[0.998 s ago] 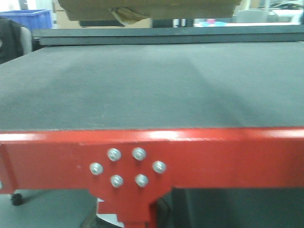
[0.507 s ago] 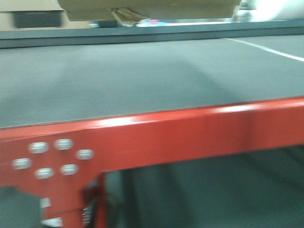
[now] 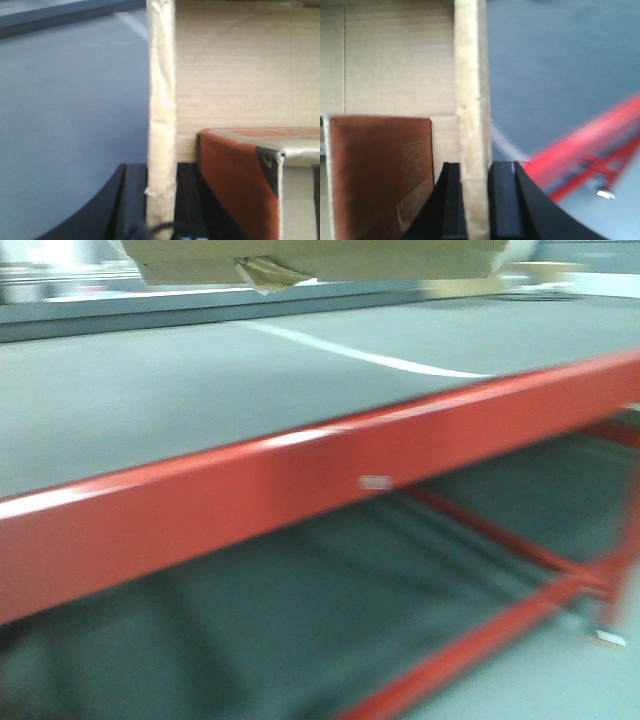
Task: Stack two boxes on right shelf middle
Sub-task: 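Drive the base away from the table toward the steel shelf rack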
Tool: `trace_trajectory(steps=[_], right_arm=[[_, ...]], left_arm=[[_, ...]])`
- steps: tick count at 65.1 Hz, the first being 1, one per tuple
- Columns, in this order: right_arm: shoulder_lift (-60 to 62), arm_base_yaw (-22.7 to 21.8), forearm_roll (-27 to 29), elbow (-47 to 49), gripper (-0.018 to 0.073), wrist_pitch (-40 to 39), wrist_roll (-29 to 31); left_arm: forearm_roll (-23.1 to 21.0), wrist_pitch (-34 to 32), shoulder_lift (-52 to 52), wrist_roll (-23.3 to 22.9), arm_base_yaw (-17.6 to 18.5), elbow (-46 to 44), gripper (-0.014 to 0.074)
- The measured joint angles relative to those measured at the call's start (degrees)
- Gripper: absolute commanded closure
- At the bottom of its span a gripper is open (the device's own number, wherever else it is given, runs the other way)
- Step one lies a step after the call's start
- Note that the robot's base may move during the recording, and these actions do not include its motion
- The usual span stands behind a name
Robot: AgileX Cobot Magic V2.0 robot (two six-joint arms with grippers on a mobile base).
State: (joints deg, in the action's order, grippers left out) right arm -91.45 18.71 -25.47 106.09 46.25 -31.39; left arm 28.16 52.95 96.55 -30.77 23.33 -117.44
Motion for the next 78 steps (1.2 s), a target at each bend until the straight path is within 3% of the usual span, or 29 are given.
trace_trajectory(steps=[78], right_arm=[[0.0, 0.0, 0.0, 0.0, 0.0713, 0.0, 0.0]], left_arm=[[-0.23, 0.0, 0.0, 0.0, 0.0, 0.0, 0.0708]])
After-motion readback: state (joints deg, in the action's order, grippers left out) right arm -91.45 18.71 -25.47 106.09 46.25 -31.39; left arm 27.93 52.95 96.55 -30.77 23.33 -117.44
